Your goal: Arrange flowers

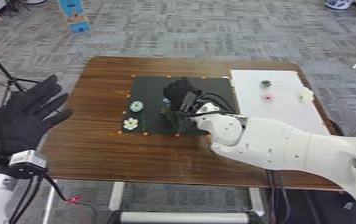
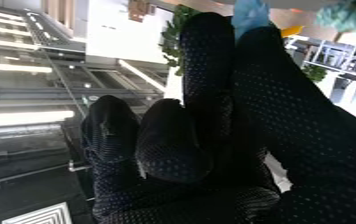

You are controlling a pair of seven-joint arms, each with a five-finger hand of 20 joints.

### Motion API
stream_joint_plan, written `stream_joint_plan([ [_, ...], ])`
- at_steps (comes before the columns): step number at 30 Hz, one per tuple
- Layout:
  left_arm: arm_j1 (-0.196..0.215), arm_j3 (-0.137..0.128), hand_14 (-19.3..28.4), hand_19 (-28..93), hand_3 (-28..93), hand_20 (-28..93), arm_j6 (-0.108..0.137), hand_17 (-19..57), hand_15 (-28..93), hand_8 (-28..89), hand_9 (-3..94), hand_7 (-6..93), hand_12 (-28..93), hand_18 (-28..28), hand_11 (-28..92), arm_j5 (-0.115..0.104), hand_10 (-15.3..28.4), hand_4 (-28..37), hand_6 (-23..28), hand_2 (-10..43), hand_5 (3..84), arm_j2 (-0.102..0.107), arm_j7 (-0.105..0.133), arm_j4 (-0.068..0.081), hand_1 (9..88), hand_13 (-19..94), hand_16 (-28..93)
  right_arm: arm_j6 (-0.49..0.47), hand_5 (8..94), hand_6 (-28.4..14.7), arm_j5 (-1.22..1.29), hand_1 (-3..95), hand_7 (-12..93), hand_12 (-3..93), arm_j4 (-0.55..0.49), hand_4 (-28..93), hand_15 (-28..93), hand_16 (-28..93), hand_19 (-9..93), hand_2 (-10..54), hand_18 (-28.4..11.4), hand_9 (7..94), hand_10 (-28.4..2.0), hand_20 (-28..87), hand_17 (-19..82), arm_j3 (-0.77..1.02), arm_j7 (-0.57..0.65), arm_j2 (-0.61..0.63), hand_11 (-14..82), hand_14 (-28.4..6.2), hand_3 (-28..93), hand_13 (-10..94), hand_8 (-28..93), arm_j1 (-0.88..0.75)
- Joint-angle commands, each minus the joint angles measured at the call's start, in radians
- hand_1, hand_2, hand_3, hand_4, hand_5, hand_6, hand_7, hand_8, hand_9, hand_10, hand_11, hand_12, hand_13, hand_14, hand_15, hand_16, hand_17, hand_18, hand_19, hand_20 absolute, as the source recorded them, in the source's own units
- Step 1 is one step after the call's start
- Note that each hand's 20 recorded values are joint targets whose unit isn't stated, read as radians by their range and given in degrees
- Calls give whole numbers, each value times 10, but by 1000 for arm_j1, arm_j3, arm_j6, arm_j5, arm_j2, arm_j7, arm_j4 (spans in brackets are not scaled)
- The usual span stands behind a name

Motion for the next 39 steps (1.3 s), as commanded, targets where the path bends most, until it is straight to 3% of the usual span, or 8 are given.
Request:
stream_joint_plan([
  [1,-38,25,130,390,676,63,6,-131,105,-72,200,133,177,241,101,-6,97,-283,31,-68,275,13,-10,17,199,166,66,-9,733,43,-15,499,425,461,43,-283,858,343,932,-95,-204,845,-56,649,422,10,-12,-46,245,-45,808,746,-27,-6],
  [10,-42,24,130,389,675,64,5,-131,107,-73,200,134,176,241,101,-7,98,-283,30,-65,275,17,-14,20,200,166,65,-64,725,50,-40,495,422,459,29,-283,858,345,932,-95,-203,840,-54,648,418,11,-3,-46,232,-44,806,742,-32,-13],
  [14,-53,30,130,389,678,64,7,-130,107,-73,200,134,176,241,101,-8,98,-283,31,-66,275,21,-17,25,199,166,64,-126,672,52,-44,475,416,459,21,-283,858,350,932,-95,-200,810,-49,638,397,62,2,-43,203,-44,797,719,-41,-35],
  [23,-52,30,130,389,677,64,10,-130,109,-72,200,133,176,240,101,-6,98,-283,31,-63,275,21,-16,26,200,167,64,-149,616,40,-61,450,392,447,1,-283,864,348,932,-95,-201,762,-53,628,376,105,31,-37,186,-46,789,698,-46,-46],
  [31,-11,8,129,389,677,65,3,-130,109,-73,200,133,176,240,103,-6,98,-283,31,-62,276,1,-10,6,202,166,63,-137,605,34,-84,397,332,374,-142,-283,869,344,932,-95,-207,701,-72,632,375,217,188,24,251,-52,825,692,-34,-63],
  [33,-2,5,129,389,678,65,6,-131,108,-73,200,134,176,240,103,-6,97,-283,31,-62,276,-2,-7,2,202,167,63,-112,587,29,-91,388,310,347,-196,-282,870,343,932,-95,-208,683,-75,634,374,250,226,65,274,-56,834,688,-120,-63],
  [37,15,-4,130,390,679,66,6,-131,107,-73,200,134,175,241,103,-3,98,-283,31,-61,275,-10,-4,-7,201,167,64,-80,526,2,-106,350,279,254,-285,-269,869,339,932,-95,-219,575,-110,625,349,327,264,174,320,-70,859,656,-140,-80],
  [39,-2,3,130,390,679,66,17,-131,107,-73,200,134,175,241,104,-4,98,-283,31,-60,276,-5,-11,0,201,167,64,-109,498,-11,-100,343,261,248,-288,-275,869,334,928,-95,-219,533,-119,615,337,389,247,219,312,-77,864,637,-128,-106],
])
